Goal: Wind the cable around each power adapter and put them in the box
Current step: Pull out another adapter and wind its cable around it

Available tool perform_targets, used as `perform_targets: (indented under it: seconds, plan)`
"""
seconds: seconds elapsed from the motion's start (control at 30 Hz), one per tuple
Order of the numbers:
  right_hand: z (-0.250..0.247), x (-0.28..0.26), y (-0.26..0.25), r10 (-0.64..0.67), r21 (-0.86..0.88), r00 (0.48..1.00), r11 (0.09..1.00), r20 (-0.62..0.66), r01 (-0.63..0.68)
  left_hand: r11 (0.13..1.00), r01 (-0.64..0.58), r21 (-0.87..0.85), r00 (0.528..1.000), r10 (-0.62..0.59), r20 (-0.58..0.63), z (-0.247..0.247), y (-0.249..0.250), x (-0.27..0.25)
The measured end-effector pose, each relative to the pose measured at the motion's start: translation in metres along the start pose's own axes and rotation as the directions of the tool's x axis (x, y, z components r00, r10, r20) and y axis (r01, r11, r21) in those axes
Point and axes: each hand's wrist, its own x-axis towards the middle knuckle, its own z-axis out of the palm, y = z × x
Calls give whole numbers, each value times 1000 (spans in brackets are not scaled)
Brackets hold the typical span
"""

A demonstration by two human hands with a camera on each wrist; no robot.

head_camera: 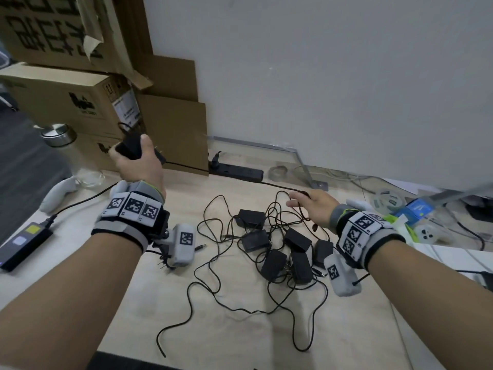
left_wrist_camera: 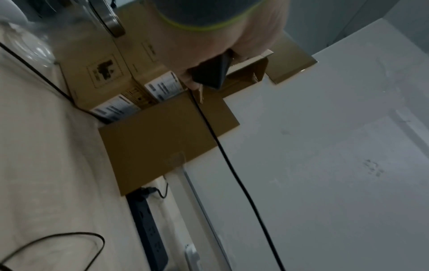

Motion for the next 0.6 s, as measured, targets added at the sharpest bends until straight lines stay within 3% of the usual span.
perform_targets:
  seconds: [0.1,0.2,0.33,0.5,0.6]
  plan:
    - [5,1,5,0,36,999,999,-47,2,997,-38,68,992,46,-119,-8,-4,12]
    - [-4,6,12,155,301,977,948,-144,-106,991,-21,131,977,48,-208,-22,-6,28]
    - [-31,11,42,486,709,854,668,-187,-225,991,-13,137,966,47,-253,-37,-7,41]
    - [-24,21,66,632,731,752,602,-189,-322,989,6,147,981,23,-194,-24,-10,26]
    - [-17,30,60,586,555,753,749,-299,-362,997,31,68,998,-26,-63,-6,-1,3]
